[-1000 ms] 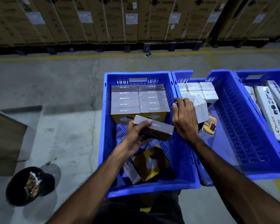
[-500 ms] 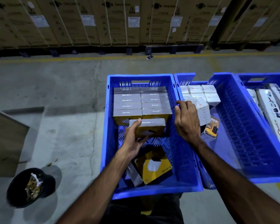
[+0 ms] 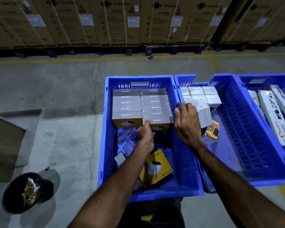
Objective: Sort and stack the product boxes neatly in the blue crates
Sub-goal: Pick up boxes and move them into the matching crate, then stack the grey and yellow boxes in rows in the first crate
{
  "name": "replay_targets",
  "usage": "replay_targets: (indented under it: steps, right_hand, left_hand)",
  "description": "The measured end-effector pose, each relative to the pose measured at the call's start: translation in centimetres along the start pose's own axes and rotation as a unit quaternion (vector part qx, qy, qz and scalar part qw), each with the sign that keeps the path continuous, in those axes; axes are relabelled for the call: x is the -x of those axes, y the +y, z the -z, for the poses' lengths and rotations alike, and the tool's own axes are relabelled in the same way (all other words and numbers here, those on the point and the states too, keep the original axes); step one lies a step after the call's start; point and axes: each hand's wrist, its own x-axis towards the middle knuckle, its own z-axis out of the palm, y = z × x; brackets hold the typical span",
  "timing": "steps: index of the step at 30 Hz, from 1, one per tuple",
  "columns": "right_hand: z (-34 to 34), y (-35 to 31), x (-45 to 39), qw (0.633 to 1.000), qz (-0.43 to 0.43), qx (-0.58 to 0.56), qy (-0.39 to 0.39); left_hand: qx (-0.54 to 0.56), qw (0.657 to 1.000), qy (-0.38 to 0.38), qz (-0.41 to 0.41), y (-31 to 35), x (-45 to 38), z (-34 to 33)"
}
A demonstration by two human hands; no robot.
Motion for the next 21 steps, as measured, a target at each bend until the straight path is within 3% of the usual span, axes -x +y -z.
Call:
replay_targets:
  steps: [9, 17, 19, 21]
  right_hand:
    - [-0.3, 0.3, 0.0, 1.0, 0.0, 0.013, -0.009]
    - [-0.1, 0.2, 0.0, 1.0, 0.007, 0.011, -0.007]
    - [-0.2, 0.3, 0.0, 1.0, 0.01, 0.014, -0.007]
    - [-0.2, 0.4, 0.0, 1.0, 0.015, 0.021, -0.003]
  left_hand:
    - [-0.024, 1.0, -0.017, -0.006, -0.1, -0.3, 0.5]
    - [-0.044, 0.992, -0.106, 0.042, 1.7, 0.5, 4.1]
    - [-0.096, 0.983, -0.155, 0.03, 2.7, 2.5, 6.0]
    - [-0.217, 0.959, -0.176, -0.049, 3.2, 4.4, 8.4]
